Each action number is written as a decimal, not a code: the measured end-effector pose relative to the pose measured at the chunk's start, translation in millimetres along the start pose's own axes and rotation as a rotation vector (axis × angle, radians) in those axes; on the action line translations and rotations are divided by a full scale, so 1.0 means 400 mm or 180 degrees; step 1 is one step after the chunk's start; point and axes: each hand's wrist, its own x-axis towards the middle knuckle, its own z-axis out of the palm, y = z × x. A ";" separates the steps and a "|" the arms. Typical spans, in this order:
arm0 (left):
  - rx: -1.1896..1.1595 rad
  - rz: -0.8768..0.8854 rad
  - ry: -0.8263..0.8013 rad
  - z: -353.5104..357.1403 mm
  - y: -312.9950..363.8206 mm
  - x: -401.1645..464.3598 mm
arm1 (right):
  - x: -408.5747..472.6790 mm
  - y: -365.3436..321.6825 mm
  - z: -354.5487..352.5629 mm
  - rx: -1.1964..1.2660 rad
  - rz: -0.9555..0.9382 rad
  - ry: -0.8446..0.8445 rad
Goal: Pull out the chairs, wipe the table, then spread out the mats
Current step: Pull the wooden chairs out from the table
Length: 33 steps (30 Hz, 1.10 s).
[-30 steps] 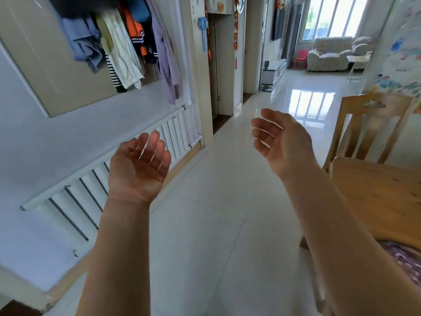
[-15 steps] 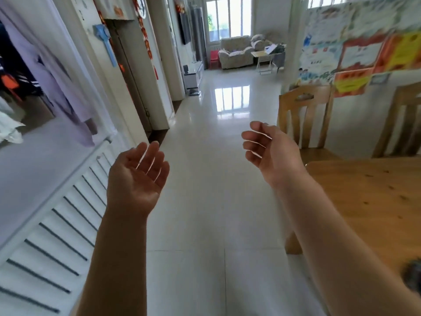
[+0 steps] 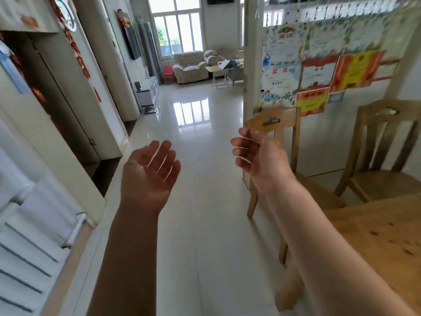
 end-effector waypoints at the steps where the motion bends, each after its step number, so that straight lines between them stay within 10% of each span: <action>1: -0.0008 -0.0042 0.0025 0.009 -0.007 0.038 | 0.033 0.001 -0.001 -0.0037 0.0020 0.0034; 33: 0.1841 -0.1861 -0.1463 0.600 -0.493 1.688 | 1.495 -0.043 -0.173 0.0231 -0.0300 0.2386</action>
